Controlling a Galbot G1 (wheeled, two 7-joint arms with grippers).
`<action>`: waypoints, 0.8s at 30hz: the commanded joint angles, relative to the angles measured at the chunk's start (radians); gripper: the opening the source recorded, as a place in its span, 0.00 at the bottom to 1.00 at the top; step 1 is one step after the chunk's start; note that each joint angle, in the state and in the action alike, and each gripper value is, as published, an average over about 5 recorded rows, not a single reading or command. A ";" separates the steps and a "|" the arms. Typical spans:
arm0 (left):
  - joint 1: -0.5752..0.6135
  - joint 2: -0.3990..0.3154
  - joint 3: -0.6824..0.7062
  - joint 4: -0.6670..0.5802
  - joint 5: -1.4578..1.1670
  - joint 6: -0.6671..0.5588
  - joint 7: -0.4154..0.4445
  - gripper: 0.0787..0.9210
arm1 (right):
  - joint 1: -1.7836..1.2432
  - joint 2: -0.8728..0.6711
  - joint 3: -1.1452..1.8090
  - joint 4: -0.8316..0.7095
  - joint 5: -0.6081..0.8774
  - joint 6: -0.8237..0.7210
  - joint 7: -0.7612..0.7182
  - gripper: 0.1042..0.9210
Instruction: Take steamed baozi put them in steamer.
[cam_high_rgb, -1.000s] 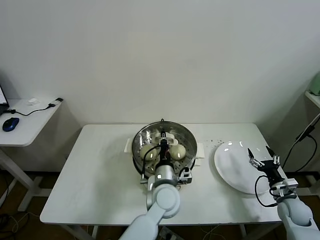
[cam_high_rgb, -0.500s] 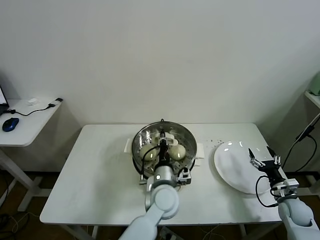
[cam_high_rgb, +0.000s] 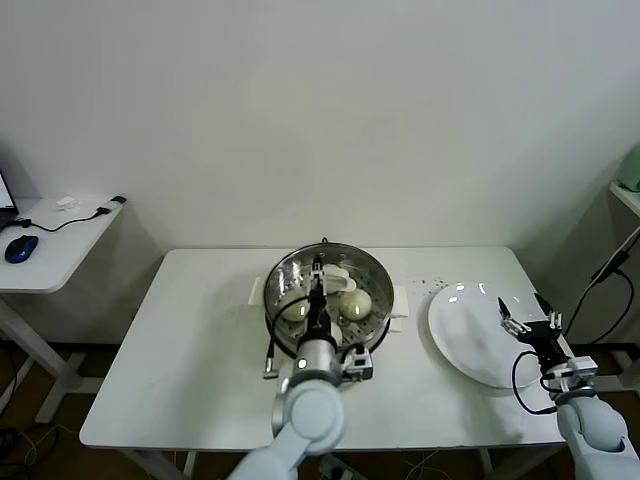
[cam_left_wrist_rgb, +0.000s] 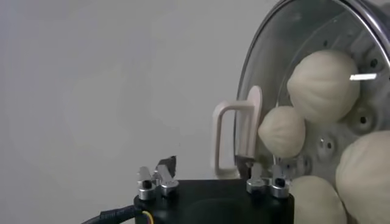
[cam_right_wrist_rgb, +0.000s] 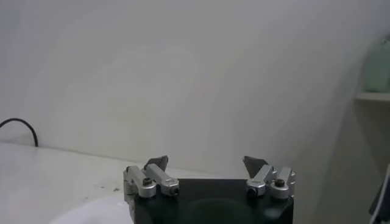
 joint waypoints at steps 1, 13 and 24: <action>0.086 0.148 -0.030 -0.221 -0.127 0.029 -0.031 0.74 | -0.004 0.003 0.012 0.013 -0.026 -0.036 0.007 0.88; 0.330 0.292 -0.352 -0.371 -0.756 -0.197 -0.454 0.88 | -0.016 0.017 0.020 0.063 -0.054 -0.081 -0.004 0.88; 0.564 0.091 -0.800 -0.302 -1.513 -0.633 -0.448 0.88 | -0.030 0.056 0.007 0.106 -0.086 -0.084 0.002 0.88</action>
